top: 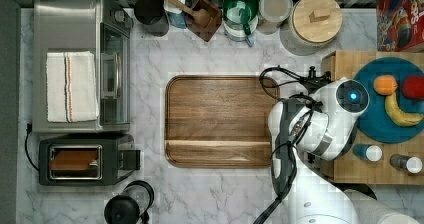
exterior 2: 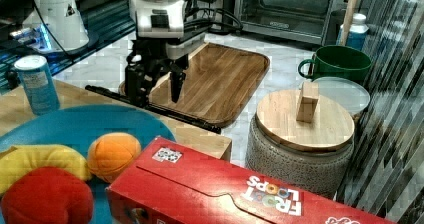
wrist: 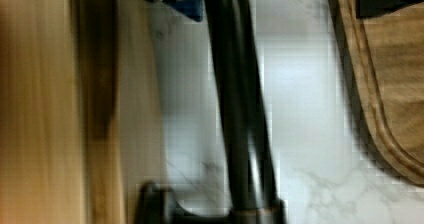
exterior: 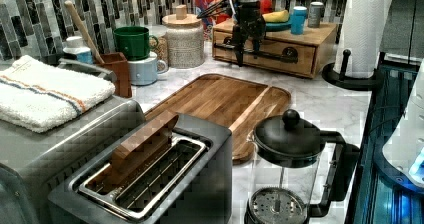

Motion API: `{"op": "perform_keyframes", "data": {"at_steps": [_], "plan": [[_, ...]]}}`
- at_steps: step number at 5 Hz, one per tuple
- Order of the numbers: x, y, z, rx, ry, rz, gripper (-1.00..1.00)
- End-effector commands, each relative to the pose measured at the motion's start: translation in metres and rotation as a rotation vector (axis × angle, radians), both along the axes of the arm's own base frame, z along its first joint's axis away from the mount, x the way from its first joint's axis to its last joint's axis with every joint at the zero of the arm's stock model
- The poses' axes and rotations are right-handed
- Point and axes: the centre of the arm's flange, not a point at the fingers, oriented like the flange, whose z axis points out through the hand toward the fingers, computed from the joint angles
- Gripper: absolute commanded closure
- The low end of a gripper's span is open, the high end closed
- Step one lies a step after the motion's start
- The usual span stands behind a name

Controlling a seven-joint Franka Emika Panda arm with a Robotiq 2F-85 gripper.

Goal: Open the drawer.

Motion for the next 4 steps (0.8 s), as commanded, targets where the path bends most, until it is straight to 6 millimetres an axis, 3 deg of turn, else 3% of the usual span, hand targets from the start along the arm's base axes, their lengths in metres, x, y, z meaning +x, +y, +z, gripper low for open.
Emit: {"op": "perform_keyframes", "data": {"at_steps": [1, 4], "plan": [[0.043, 0.161, 0.018, 0.032, -0.047, 0.214, -1.0], [0.038, 0.256, 0.024, 0.039, -0.049, 0.195, -1.0]]}}
